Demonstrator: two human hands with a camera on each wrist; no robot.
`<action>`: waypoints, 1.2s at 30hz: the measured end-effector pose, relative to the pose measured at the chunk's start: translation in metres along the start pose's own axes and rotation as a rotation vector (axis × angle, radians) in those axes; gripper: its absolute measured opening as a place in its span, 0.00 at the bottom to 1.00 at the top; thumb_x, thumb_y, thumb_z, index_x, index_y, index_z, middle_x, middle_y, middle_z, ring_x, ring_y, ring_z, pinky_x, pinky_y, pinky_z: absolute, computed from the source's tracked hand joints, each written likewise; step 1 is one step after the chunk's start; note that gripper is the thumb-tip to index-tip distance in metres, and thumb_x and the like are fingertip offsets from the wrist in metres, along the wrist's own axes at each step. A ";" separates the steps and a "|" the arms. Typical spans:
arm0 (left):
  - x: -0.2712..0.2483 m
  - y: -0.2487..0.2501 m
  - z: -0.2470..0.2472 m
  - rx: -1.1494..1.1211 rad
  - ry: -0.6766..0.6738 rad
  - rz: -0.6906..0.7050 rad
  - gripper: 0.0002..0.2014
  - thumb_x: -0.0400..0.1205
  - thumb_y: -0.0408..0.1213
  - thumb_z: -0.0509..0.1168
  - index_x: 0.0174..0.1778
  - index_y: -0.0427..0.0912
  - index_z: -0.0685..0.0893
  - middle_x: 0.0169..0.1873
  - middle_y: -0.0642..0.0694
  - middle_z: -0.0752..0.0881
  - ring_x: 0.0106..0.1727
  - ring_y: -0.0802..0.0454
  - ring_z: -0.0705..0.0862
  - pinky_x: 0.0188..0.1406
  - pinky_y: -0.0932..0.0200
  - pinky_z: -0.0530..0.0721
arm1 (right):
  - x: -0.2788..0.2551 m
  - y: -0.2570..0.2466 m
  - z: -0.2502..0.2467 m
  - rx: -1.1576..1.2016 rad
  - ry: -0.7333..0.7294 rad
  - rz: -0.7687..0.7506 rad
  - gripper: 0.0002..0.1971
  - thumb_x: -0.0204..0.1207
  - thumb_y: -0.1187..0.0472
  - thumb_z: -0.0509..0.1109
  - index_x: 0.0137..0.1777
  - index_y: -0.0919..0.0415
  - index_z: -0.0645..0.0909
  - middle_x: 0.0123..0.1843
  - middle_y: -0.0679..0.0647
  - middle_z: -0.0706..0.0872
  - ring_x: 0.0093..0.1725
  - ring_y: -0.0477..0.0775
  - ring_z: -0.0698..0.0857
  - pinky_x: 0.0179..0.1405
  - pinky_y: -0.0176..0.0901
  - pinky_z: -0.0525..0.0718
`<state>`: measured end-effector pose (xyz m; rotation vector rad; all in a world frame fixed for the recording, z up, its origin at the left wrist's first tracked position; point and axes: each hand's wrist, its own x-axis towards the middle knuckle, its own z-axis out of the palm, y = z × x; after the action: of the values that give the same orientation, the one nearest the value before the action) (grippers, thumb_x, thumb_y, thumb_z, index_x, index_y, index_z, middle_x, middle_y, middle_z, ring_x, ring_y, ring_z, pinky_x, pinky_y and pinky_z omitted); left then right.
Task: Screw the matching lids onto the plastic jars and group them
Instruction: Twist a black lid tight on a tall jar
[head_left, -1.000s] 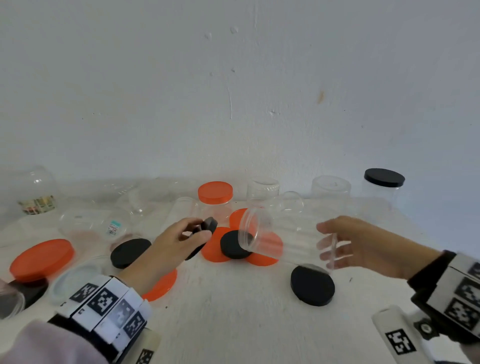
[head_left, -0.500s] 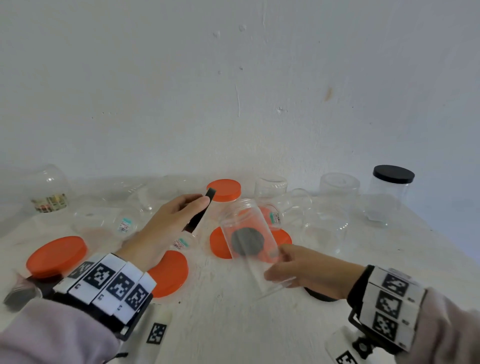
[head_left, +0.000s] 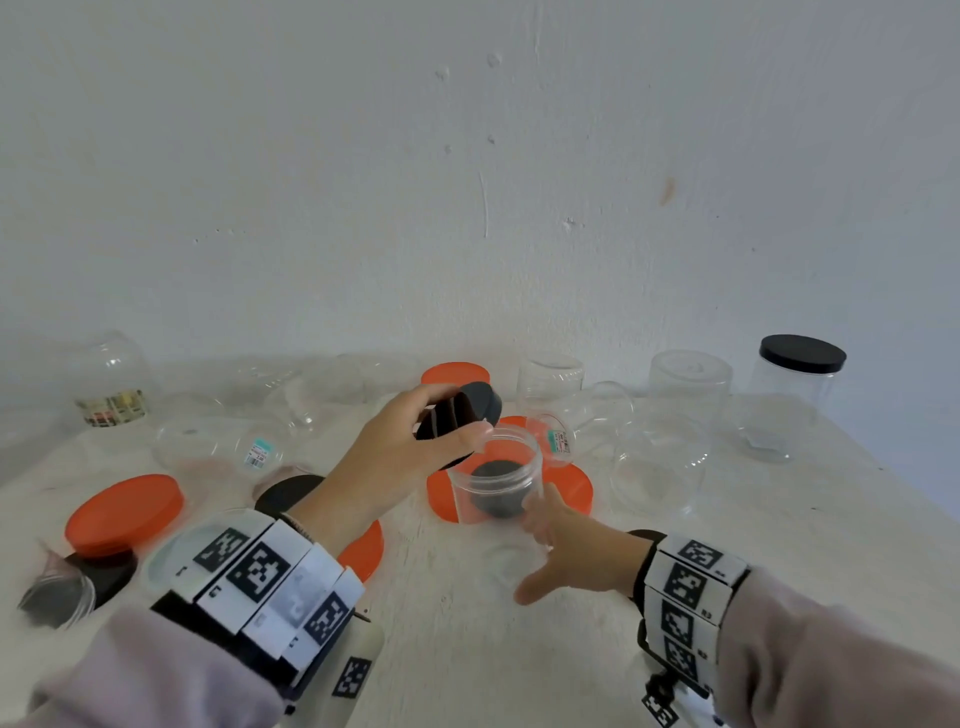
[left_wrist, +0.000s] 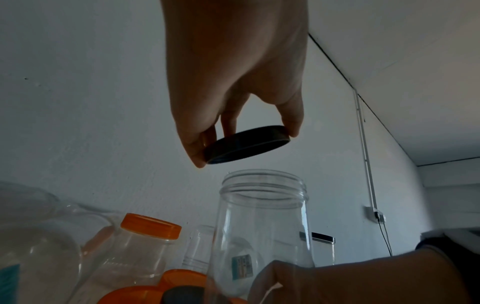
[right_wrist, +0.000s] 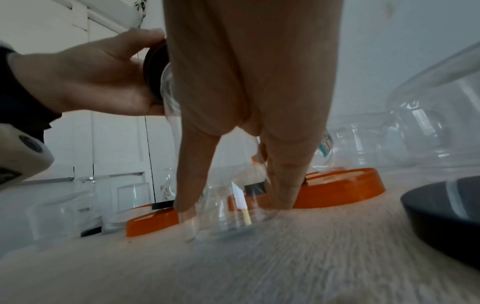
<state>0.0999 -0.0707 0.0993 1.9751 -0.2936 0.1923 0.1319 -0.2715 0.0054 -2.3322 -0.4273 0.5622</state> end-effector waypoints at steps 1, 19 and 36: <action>0.000 0.000 0.001 0.009 -0.014 0.001 0.24 0.64 0.62 0.72 0.55 0.65 0.79 0.51 0.67 0.84 0.51 0.77 0.80 0.41 0.77 0.78 | 0.000 0.001 0.000 0.001 0.000 -0.005 0.53 0.64 0.56 0.85 0.79 0.60 0.51 0.75 0.57 0.71 0.72 0.56 0.73 0.70 0.42 0.75; 0.013 -0.001 0.031 0.293 -0.246 0.112 0.25 0.66 0.55 0.74 0.49 0.81 0.67 0.48 0.94 0.66 0.55 0.91 0.65 0.46 0.90 0.65 | -0.003 0.000 -0.016 0.318 0.065 -0.252 0.51 0.64 0.54 0.84 0.77 0.34 0.52 0.64 0.22 0.72 0.67 0.27 0.72 0.61 0.26 0.76; -0.007 -0.059 0.026 -0.010 -0.336 -0.173 0.47 0.66 0.48 0.81 0.75 0.69 0.58 0.72 0.72 0.66 0.73 0.68 0.66 0.76 0.61 0.64 | -0.021 -0.036 -0.079 0.079 0.063 -0.328 0.46 0.65 0.48 0.82 0.78 0.35 0.57 0.74 0.33 0.66 0.75 0.35 0.64 0.69 0.32 0.66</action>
<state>0.1106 -0.0708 0.0355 2.0070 -0.3358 -0.2548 0.1485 -0.2992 0.0887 -2.1379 -0.7265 0.3404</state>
